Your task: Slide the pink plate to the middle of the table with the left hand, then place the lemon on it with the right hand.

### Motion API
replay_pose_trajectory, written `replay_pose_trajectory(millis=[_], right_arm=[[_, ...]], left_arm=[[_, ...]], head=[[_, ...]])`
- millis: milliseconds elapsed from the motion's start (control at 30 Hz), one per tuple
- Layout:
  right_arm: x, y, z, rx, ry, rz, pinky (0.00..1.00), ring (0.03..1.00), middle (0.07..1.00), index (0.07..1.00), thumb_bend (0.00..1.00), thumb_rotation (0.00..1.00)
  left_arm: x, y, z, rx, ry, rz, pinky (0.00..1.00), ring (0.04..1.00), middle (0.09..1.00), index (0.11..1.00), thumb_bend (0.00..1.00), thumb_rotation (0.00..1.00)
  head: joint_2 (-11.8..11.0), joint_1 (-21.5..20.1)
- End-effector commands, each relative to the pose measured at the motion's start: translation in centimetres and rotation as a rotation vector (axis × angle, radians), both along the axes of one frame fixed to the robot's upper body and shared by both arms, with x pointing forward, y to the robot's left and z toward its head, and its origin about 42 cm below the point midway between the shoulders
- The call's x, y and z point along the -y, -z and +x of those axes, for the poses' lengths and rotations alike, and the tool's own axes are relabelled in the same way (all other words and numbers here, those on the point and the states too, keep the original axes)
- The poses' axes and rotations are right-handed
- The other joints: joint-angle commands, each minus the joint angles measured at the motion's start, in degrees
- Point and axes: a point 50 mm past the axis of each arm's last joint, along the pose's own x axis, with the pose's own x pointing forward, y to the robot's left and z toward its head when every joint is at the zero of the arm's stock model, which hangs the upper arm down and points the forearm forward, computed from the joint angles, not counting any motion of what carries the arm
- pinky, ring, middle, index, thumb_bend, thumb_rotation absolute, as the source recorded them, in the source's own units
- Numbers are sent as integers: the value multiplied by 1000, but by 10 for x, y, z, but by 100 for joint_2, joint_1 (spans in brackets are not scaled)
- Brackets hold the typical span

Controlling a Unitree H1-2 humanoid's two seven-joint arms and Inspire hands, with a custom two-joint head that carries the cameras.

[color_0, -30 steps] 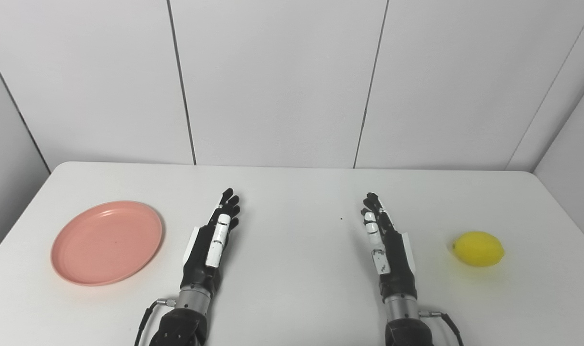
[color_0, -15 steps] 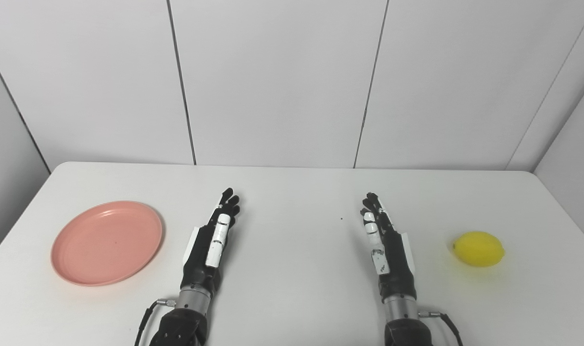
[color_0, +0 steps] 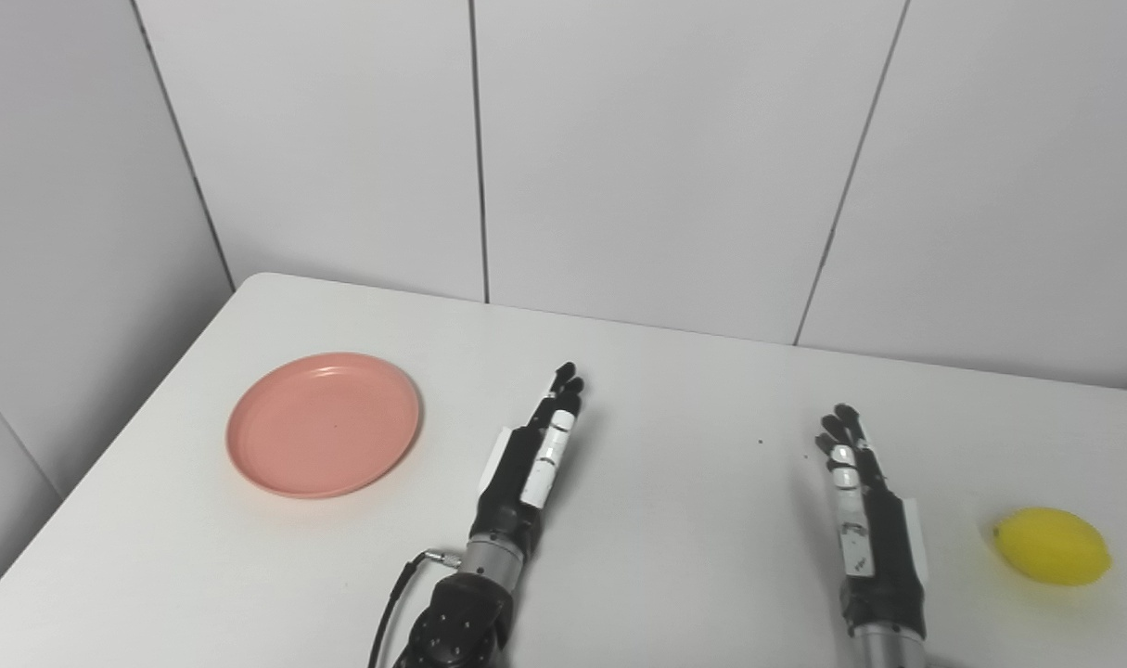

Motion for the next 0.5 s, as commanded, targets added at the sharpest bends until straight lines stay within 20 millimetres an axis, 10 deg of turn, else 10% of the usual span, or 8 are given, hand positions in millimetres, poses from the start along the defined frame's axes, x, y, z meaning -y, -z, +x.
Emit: replay_pose_trajectory(millis=[0, 467], right_arm=[[5, -13, 2, 64, -15, 2, 990, 926, 922, 939, 606, 1000], [13, -13, 0, 71, -33, -23, 1000, 970, 947, 969, 556, 1000]], left_arm=[[10, -6, 5, 56, -9, -10, 1000, 993, 986, 973, 625, 1000], [10, -1, 10, 75, -46, -21, 999, 994, 981, 962, 594, 1000]], head=[[-90, 99], [-482, 262]])
